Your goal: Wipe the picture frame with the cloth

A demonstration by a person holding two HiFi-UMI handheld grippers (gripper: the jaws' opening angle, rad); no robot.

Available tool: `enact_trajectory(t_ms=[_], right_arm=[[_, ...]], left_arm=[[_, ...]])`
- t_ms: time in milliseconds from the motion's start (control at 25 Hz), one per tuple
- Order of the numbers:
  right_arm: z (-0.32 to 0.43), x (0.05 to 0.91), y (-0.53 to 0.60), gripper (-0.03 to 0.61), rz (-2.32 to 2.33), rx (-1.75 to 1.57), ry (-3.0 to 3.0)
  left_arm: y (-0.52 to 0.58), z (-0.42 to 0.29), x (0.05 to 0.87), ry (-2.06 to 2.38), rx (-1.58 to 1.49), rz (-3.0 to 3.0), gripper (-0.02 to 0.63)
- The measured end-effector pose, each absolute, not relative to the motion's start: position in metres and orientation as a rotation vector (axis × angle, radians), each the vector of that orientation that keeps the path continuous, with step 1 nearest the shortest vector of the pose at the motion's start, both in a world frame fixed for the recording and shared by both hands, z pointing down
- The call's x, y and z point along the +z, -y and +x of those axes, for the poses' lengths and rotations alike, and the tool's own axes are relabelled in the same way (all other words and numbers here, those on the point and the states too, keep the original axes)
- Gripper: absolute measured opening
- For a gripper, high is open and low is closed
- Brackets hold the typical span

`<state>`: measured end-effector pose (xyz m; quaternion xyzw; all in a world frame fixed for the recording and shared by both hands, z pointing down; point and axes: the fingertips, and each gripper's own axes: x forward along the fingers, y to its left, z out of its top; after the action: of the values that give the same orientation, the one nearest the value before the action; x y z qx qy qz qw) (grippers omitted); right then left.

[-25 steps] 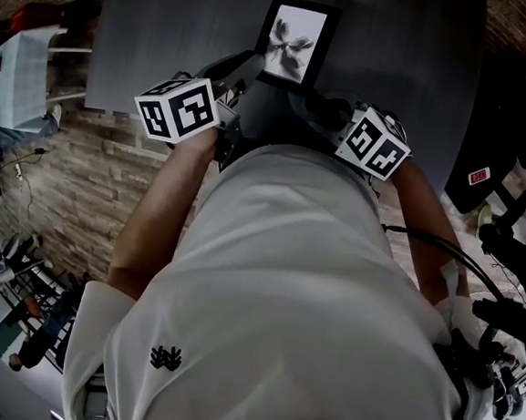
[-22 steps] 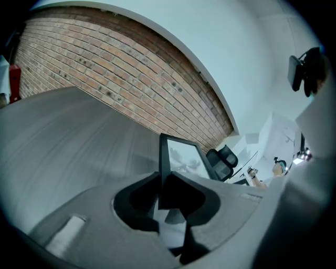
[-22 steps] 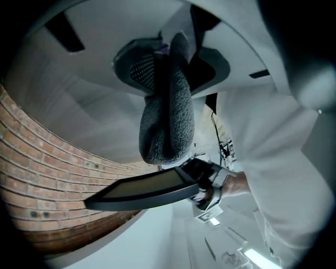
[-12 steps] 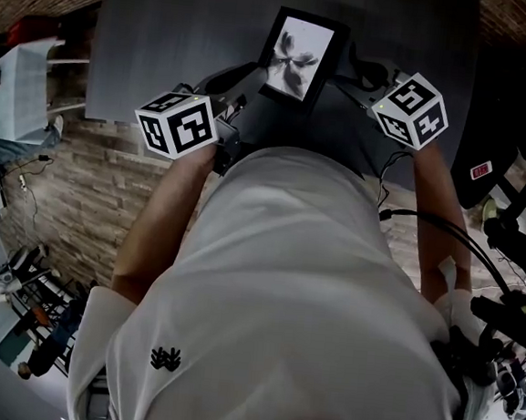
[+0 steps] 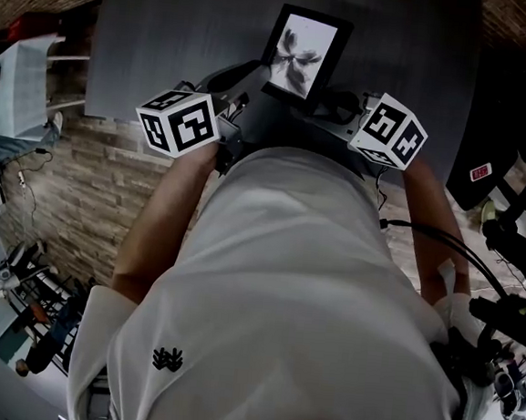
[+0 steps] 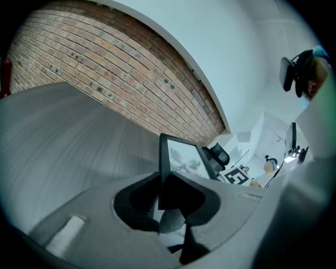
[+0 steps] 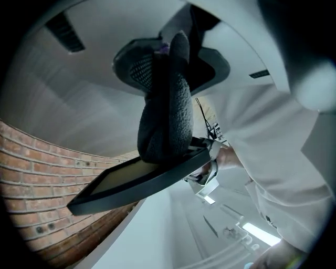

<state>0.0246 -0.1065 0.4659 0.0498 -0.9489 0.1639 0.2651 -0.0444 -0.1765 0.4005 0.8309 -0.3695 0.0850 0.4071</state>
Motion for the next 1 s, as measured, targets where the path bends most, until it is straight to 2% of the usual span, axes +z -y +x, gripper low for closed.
enact_trajectory(t_ms=[520,1000], right_arm=[[0.055,0.452,0.191,0.138,0.483,0.508,2.579],[0.019,0.467,0.122,0.138,0.157,0.495,2.565]], left_arm=[[0.170,-0.031,0.394,0.894,0.205,2.125,0.077],[0.171,-0.031,0.393,0.906,0.183,2.122,0.075]])
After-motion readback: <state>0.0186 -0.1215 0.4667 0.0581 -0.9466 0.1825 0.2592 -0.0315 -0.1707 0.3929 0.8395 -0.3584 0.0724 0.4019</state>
